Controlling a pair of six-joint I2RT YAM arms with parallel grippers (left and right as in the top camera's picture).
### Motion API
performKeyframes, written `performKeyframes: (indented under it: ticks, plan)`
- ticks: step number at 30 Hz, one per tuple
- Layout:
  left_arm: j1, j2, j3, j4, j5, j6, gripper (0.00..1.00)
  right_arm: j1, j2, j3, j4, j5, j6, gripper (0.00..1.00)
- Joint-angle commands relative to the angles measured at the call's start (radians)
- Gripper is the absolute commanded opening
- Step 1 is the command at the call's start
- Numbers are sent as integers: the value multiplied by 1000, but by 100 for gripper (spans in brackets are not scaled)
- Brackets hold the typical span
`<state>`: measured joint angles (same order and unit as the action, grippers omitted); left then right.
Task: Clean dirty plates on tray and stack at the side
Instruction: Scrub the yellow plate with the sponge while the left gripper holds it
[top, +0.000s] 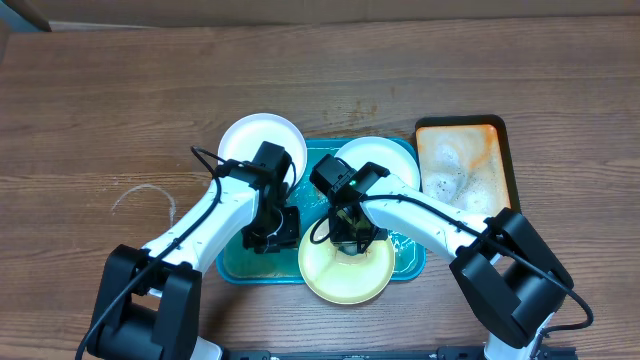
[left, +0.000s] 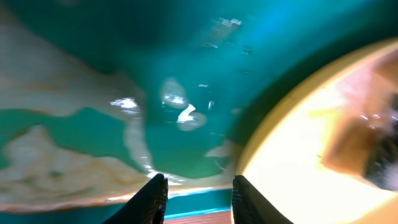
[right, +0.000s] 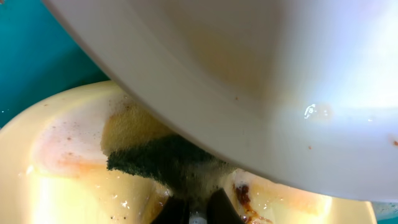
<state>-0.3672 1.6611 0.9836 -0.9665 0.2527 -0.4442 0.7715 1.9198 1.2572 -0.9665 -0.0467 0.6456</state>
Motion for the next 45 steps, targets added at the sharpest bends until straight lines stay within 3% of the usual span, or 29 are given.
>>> performKeyframes:
  ticks: [1,10,12,18,30,45]
  plan:
    - [-29,8,-28,19,66,2,37,-10,35,-27,2,71,-6,4]
    - [-61,8,-87,82,54,-28,34,-10,35,-27,2,68,-6,4]
    - [-61,8,-87,90,51,-28,23,-10,35,-27,-1,68,-6,4]
    - [-61,8,-87,120,50,-31,4,-10,35,-27,-12,68,-6,4]
    - [-43,8,-87,54,-151,-127,4,-10,35,-27,-51,69,-6,4]
    - [21,6,-84,48,-152,-128,4,22,14,-26,-98,149,-81,4]
